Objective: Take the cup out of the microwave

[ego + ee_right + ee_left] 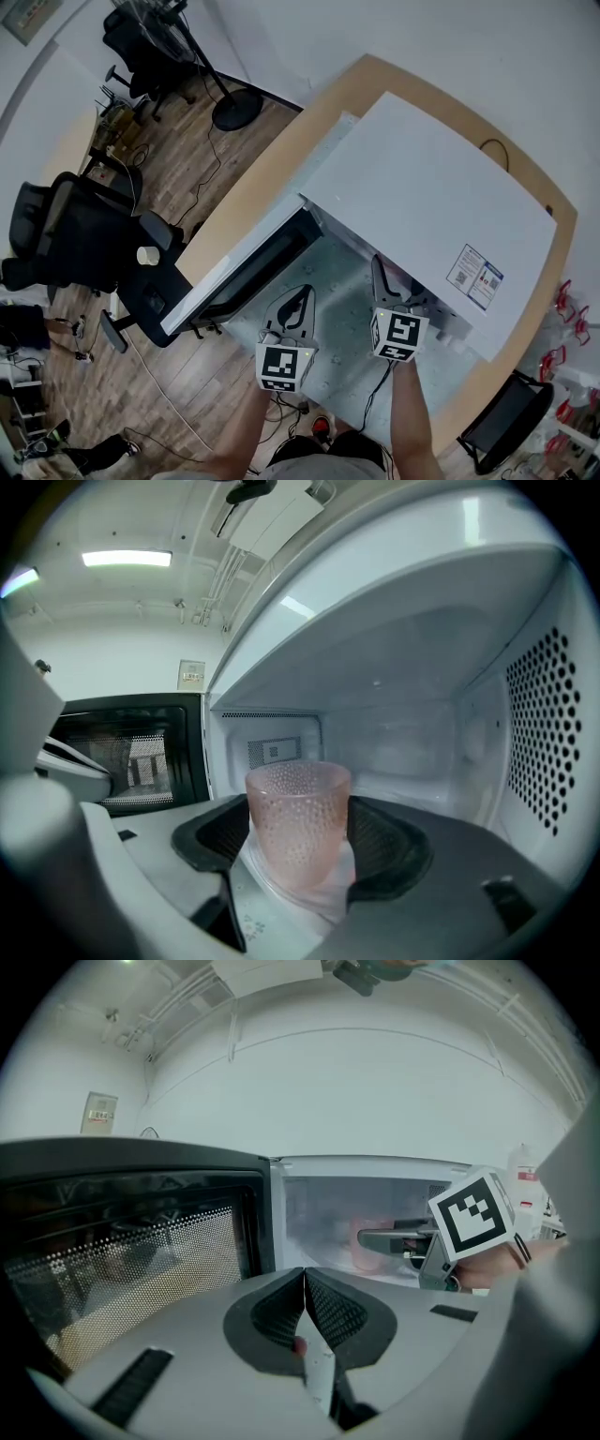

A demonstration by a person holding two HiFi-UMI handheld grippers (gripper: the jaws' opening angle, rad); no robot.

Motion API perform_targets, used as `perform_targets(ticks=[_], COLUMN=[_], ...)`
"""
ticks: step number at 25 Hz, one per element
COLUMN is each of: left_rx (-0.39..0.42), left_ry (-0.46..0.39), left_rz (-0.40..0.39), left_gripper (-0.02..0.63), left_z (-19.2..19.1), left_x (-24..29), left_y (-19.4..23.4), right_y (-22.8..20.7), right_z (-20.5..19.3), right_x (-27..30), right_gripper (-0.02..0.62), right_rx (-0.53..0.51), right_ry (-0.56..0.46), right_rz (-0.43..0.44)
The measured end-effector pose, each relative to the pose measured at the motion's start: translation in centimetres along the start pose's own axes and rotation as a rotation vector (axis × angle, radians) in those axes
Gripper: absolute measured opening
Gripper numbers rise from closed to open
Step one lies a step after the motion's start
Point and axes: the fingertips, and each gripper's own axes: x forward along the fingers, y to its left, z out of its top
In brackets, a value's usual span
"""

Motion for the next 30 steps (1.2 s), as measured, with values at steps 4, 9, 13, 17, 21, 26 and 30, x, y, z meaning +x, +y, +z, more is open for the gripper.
perform_targets(ticks=[4, 9, 13, 17, 21, 26, 30], left_rx=[-0.001, 0.003, 0.002, 0.007, 0.009, 0.019, 0.026], left_ry=[-0.007, -0.02, -0.031, -0.05, -0.061, -0.076, -0.092], left_rz=[0.004, 0.015, 0.026, 0.04, 0.049, 0.047, 0.043], left_gripper=[0.025, 0.024, 0.025, 0.024, 0.025, 0.025, 0.025], left_z=[0.4, 0.9, 1.1, 1.4, 1.5, 1.6, 1.8], left_x=[-0.3, -1.4, -2.8, -4.5, -6.2, -8.3, -9.9], left_y=[0.1, 0.1, 0.1, 0.0, -0.5, -1.5, -2.3], right_y=[0.0, 0.6, 1.4, 2.2, 3.0, 3.6, 3.8], right_z=[0.4, 1.2, 1.7, 2.3, 2.7, 2.9, 3.4], right_x=[-0.4, -1.3, -2.3, -3.7, -5.5, -8.1, -10.5], right_gripper=[0.333, 0.331, 0.331, 0.331, 0.331, 0.331, 0.331], right_rx=[0.006, -0.002, -0.008, -0.012, -0.018, -0.022, -0.025], right_ry=[-0.016, -0.025, -0.034, -0.05, -0.06, -0.07, -0.085], right_rz=[0.0, 0.018, 0.037, 0.056, 0.072, 0.083, 0.085])
